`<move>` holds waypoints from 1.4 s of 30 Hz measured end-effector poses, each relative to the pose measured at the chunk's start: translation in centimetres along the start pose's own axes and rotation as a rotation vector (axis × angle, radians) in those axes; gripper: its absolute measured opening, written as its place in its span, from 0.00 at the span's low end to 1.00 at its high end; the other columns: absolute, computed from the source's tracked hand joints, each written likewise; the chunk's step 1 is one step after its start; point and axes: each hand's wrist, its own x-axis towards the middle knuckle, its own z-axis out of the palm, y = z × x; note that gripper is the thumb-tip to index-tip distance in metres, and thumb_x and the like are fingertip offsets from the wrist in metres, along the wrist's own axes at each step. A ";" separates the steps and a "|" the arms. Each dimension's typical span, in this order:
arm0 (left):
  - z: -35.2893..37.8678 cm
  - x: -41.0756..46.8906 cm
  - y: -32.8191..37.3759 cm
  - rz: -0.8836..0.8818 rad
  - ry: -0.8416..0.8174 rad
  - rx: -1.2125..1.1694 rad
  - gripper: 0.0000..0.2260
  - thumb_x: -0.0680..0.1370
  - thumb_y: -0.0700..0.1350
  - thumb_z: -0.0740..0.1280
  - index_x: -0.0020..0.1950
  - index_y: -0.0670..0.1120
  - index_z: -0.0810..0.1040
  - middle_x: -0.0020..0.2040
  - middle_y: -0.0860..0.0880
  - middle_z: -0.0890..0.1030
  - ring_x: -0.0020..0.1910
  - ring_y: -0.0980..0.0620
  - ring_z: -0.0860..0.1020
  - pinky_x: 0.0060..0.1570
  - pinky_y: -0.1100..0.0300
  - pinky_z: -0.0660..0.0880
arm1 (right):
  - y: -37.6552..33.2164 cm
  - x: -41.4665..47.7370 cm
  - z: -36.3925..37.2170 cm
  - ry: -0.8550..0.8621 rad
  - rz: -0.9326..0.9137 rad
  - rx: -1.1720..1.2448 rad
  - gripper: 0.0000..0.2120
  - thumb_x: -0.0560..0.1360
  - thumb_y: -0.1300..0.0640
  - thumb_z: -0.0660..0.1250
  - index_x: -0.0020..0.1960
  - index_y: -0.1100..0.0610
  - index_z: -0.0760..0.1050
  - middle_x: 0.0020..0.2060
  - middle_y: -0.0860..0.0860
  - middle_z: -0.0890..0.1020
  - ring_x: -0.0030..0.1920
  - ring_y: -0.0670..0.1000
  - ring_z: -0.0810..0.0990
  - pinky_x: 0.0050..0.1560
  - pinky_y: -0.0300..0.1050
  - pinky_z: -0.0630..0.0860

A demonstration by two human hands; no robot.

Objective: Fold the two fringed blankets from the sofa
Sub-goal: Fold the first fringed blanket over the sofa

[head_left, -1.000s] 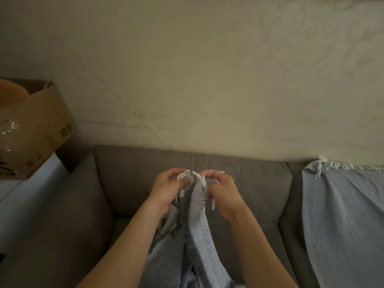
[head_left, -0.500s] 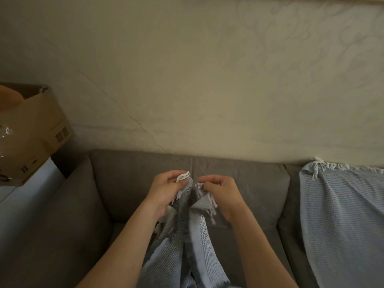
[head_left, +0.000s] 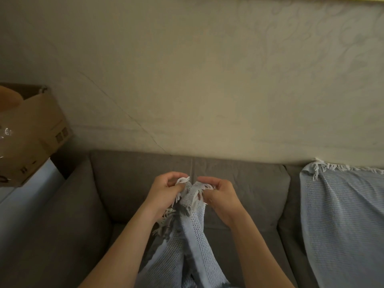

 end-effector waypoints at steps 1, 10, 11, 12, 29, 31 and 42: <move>-0.1 0.0 0.0 -0.003 0.001 -0.009 0.13 0.81 0.35 0.71 0.57 0.52 0.87 0.54 0.52 0.89 0.57 0.53 0.86 0.64 0.48 0.82 | 0.2 -0.1 -0.1 -0.013 -0.031 -0.027 0.20 0.71 0.76 0.71 0.59 0.60 0.83 0.45 0.58 0.89 0.44 0.53 0.88 0.45 0.43 0.82; 0.5 0.1 -0.5 -0.065 0.028 -0.151 0.13 0.81 0.33 0.70 0.60 0.49 0.86 0.54 0.49 0.89 0.57 0.48 0.87 0.63 0.45 0.82 | 0.3 0.2 0.6 0.093 -0.321 -0.523 0.20 0.72 0.71 0.71 0.60 0.55 0.86 0.49 0.44 0.87 0.48 0.38 0.86 0.49 0.34 0.81; 0.5 0.1 -0.5 -0.075 0.030 -0.175 0.13 0.81 0.33 0.71 0.60 0.49 0.86 0.55 0.49 0.89 0.57 0.48 0.87 0.62 0.45 0.82 | 0.1 0.1 0.7 0.092 -0.339 -0.578 0.19 0.72 0.70 0.71 0.58 0.54 0.86 0.47 0.42 0.87 0.47 0.36 0.85 0.47 0.31 0.80; 0.4 0.1 -0.4 -0.088 0.029 -0.193 0.13 0.81 0.34 0.71 0.60 0.49 0.86 0.55 0.48 0.89 0.57 0.48 0.87 0.62 0.45 0.83 | 0.0 0.0 0.8 0.091 -0.354 -0.629 0.18 0.72 0.70 0.71 0.56 0.53 0.87 0.45 0.41 0.86 0.46 0.33 0.84 0.45 0.28 0.78; -0.1 -0.1 1.0 -0.108 0.026 -0.266 0.11 0.80 0.33 0.73 0.60 0.43 0.85 0.53 0.45 0.89 0.50 0.49 0.88 0.50 0.56 0.84 | -1.6 0.8 1.6 -0.061 -0.407 -0.718 0.10 0.78 0.58 0.68 0.41 0.55 0.68 0.31 0.47 0.77 0.30 0.43 0.71 0.31 0.41 0.68; -0.2 -0.1 1.3 -0.124 0.023 -0.321 0.11 0.79 0.33 0.74 0.60 0.41 0.85 0.53 0.42 0.89 0.49 0.47 0.87 0.48 0.57 0.84 | -1.5 0.9 1.8 -0.060 -0.416 -0.704 0.14 0.82 0.55 0.67 0.41 0.53 0.65 0.31 0.46 0.74 0.30 0.43 0.70 0.31 0.38 0.67; -0.2 -0.7 2.0 -0.116 -0.101 -0.343 0.17 0.78 0.27 0.69 0.62 0.42 0.85 0.57 0.42 0.88 0.54 0.43 0.86 0.52 0.52 0.83 | -1.1 2.3 1.5 -0.037 -0.394 -0.808 0.08 0.79 0.51 0.72 0.47 0.54 0.75 0.39 0.47 0.82 0.38 0.44 0.79 0.36 0.37 0.71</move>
